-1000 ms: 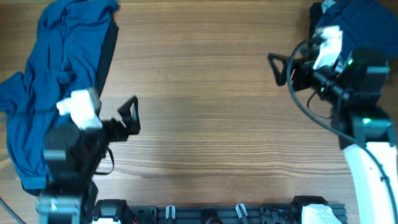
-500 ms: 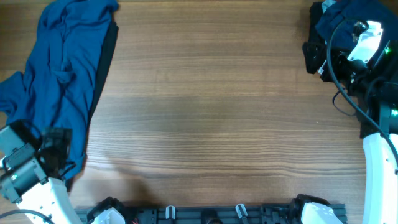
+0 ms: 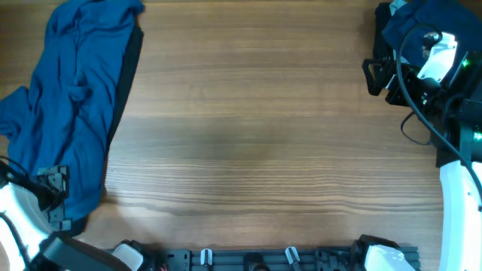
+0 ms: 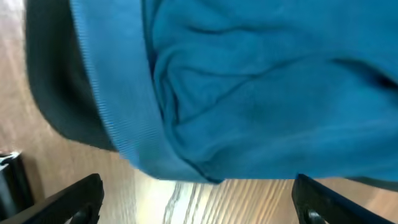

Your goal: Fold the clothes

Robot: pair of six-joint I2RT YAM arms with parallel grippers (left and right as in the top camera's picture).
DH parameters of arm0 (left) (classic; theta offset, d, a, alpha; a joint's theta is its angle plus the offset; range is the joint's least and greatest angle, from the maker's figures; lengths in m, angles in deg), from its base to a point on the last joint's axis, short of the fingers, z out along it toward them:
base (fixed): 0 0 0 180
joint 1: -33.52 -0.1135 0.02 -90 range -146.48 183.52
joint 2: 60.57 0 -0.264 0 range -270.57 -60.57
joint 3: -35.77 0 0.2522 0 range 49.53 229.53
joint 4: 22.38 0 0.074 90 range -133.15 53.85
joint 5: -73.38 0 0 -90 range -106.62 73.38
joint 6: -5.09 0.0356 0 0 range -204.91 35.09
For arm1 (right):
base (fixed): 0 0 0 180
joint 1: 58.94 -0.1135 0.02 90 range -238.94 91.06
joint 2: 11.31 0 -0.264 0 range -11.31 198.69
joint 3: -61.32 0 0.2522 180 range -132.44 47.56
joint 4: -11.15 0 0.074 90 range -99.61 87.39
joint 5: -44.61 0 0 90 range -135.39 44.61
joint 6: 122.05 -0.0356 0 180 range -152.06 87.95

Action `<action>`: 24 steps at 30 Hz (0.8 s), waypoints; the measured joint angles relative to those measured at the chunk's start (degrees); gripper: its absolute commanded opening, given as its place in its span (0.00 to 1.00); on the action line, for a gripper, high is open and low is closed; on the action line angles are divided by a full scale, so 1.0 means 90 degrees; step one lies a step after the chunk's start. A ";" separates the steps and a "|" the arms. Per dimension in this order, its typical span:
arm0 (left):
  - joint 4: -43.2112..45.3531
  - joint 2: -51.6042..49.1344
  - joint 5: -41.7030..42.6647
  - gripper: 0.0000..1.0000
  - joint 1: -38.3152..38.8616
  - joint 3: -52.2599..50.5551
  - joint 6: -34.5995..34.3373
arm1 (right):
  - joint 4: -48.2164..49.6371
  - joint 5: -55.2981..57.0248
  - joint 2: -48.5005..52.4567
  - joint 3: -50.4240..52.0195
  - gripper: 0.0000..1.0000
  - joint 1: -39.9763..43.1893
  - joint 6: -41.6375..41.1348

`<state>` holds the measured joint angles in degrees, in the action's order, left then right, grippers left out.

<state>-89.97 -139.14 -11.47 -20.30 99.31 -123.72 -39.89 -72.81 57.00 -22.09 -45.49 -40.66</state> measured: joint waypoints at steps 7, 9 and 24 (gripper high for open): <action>0.0801 -0.0155 0.0075 0.92 0.0000 -0.0304 -0.0109 | -0.0034 0.0000 0.0000 0.0000 1.00 0.0000 -0.0022; 0.0804 -0.0155 -0.0053 0.92 0.0000 -0.0461 -0.0129 | -0.0049 0.0000 0.0017 0.0000 1.00 0.0000 -0.0022; 0.1015 -0.0189 -0.1146 0.93 0.0000 -0.0789 -0.0627 | -0.0287 0.0000 0.0328 0.0000 1.00 0.0000 -0.0022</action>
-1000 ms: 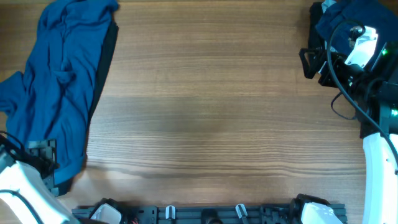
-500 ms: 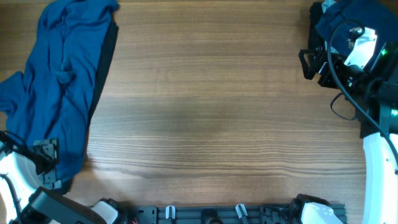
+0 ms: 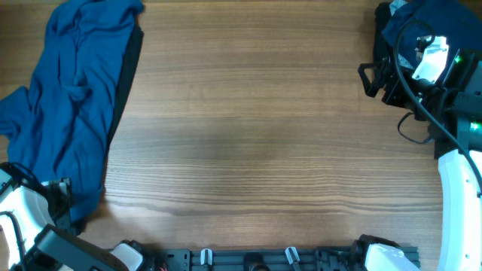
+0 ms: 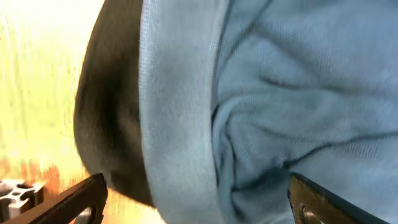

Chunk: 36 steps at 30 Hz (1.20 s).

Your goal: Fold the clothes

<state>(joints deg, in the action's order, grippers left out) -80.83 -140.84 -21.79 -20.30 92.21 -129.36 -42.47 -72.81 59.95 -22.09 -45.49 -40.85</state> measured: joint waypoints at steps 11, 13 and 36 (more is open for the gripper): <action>0.0542 -0.0690 -0.0119 0.49 0.0000 0.0000 -0.0245 | -0.0049 0.0000 0.0002 0.0000 1.00 0.0000 -0.0002; 0.0537 -0.0690 -0.0114 0.32 -0.0005 0.0000 -0.0231 | -0.0049 0.0000 0.0002 0.0000 1.00 0.0000 0.0000; 0.0148 0.2922 0.3194 0.04 0.0386 0.0576 0.0843 | -0.0126 -0.0002 0.0005 0.0000 1.00 -0.0002 -0.0163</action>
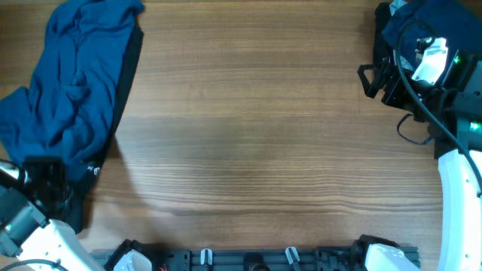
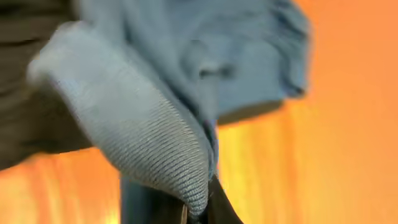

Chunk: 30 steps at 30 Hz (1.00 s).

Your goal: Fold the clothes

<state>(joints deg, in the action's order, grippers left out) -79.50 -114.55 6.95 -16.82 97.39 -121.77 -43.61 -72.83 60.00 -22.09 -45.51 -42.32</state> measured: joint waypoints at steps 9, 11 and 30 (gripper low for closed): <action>0.0228 -0.0015 0.0697 0.04 0.3665 0.2135 0.1732 | -0.0226 0.0000 0.0012 0.0000 1.00 0.0002 0.0000; 0.0272 -0.0019 0.0474 0.04 0.4272 0.2135 0.1909 | -0.0262 0.0000 0.0012 0.0000 1.00 0.0002 0.0000; 0.0274 -0.2402 -0.2424 0.04 0.8643 0.2676 0.1987 | -0.0444 0.0345 0.0012 0.0002 1.00 0.0000 -0.0539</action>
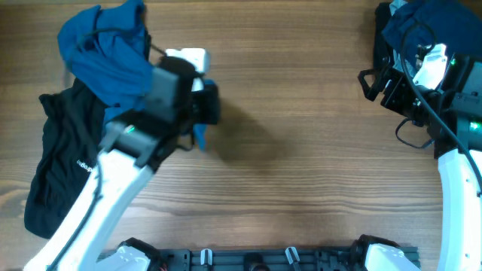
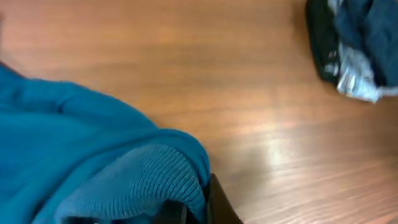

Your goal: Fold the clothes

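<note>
My left gripper (image 1: pixel 202 120) is shut on the ribbed hem of a blue garment (image 1: pixel 105 53) and holds it above the table, right of the cloth heap at the back left. In the left wrist view the blue ribbed hem (image 2: pixel 143 180) is pinched between the fingertips (image 2: pixel 214 202). A black garment (image 1: pixel 60 165) lies spread along the left edge, partly under the blue one. My right gripper (image 1: pixel 369 84) stands open at the left edge of a dark blue and black clothes pile (image 1: pixel 422 22) in the back right corner.
Bare wooden table (image 1: pixel 301 150) stretches between the two arms. The left arm (image 1: pixel 113 196) crosses the front left part of the table. The back right pile also shows in the left wrist view as dark clothes (image 2: pixel 354 43). A black rail (image 1: pixel 263 260) runs along the front edge.
My left gripper, shut on the blue hem, was at the front left corner and is now at the back, left of centre. The blue garment has bunched up and the black garment is uncovered.
The blue garment first lay spread along the left edge with my left gripper open over its lower hem. Then the gripper sat lower on the hem, still open. Then it was shut on the hem. Now the hem is held at the back.
</note>
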Robot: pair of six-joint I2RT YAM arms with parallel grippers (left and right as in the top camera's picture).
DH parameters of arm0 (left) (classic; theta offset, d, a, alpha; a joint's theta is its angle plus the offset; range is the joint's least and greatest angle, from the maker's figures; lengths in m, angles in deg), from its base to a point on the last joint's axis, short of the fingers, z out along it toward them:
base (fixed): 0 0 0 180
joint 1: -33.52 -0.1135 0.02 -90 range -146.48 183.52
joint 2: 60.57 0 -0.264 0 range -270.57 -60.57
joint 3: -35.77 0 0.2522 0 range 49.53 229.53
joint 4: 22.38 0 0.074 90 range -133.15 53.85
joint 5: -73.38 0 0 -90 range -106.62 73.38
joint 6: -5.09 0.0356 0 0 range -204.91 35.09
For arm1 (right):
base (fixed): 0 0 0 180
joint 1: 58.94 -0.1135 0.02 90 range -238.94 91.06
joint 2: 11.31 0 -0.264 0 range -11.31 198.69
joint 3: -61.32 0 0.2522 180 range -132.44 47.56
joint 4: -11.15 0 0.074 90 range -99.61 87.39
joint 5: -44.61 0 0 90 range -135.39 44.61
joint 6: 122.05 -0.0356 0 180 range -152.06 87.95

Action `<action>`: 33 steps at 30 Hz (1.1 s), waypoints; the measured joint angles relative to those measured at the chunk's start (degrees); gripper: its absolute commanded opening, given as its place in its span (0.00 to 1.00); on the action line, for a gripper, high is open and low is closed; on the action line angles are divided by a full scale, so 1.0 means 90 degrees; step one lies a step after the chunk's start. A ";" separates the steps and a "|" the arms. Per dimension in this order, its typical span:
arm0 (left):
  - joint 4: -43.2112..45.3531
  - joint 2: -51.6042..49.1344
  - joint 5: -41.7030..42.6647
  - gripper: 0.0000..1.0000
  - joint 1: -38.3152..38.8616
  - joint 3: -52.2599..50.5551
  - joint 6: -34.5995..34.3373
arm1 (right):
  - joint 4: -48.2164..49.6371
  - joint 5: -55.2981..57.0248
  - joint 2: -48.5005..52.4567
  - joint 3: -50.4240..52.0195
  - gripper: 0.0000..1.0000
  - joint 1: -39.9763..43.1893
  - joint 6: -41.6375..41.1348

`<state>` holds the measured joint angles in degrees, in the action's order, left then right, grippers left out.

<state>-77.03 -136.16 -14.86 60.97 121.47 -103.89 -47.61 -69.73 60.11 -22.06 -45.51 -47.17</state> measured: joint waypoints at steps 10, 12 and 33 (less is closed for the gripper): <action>0.1914 -0.1671 -0.0024 0.24 0.1069 0.0000 -0.1027 | -0.0058 0.0347 0.0000 0.0000 1.00 0.0002 -0.0663; 0.2404 -0.1749 -0.0022 0.49 0.1246 0.0000 -0.1127 | -0.0121 0.0357 0.0000 0.0000 1.00 0.0002 -0.0726; -0.0976 0.0005 -0.0789 1.00 -0.3813 0.0121 -0.1574 | 0.0214 0.0821 0.0593 -0.0002 1.00 -0.4041 -0.2518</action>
<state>-85.82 -136.12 -21.97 26.65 122.57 -118.06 -45.68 -62.34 65.44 -22.09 -81.88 -69.83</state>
